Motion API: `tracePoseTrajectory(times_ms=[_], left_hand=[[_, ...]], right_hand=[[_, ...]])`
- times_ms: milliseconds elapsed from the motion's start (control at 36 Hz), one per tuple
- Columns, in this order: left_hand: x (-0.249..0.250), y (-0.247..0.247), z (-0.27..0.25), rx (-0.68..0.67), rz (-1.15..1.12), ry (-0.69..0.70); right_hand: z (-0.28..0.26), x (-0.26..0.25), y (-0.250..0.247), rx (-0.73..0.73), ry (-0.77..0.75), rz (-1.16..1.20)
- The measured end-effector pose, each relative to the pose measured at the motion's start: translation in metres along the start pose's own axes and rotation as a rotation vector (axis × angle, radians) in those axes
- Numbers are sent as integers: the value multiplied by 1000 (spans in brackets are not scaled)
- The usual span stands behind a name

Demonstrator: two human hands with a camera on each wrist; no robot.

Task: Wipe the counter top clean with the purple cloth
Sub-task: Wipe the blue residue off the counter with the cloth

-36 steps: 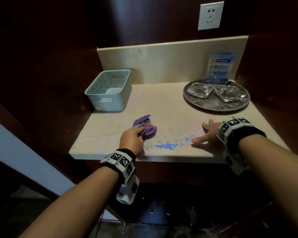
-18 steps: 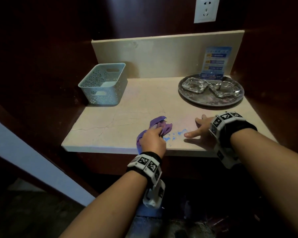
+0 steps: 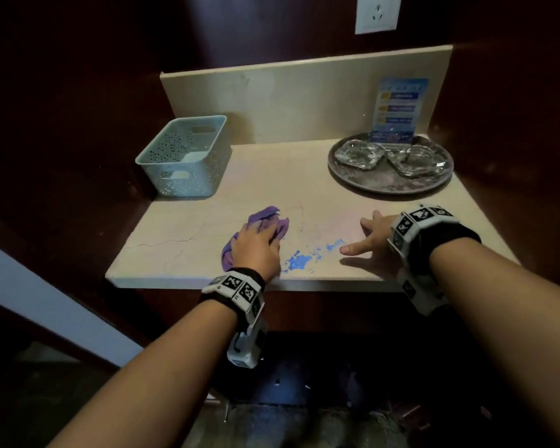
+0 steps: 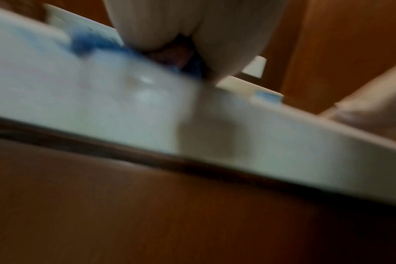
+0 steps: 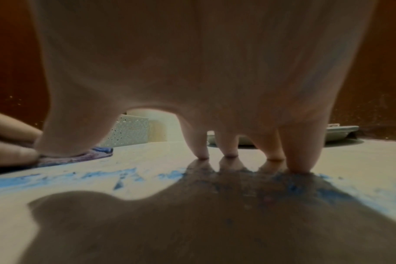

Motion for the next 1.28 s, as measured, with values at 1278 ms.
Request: tracePoseTrajectory(times_ms=[1278], left_hand=[[59, 33, 5, -306, 68, 354]], right_hand=[[-9, 4, 3, -51, 112, 27]])
Point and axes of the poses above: each hand's wrist, its own z-axis towards the middle knuckle, its own y-axis out of the palm, x = y × z, the point moved 8 cm from there along z, towards the middle knuckle, and after that the axes turned 13 degrees about y, right-handed, at the moved point
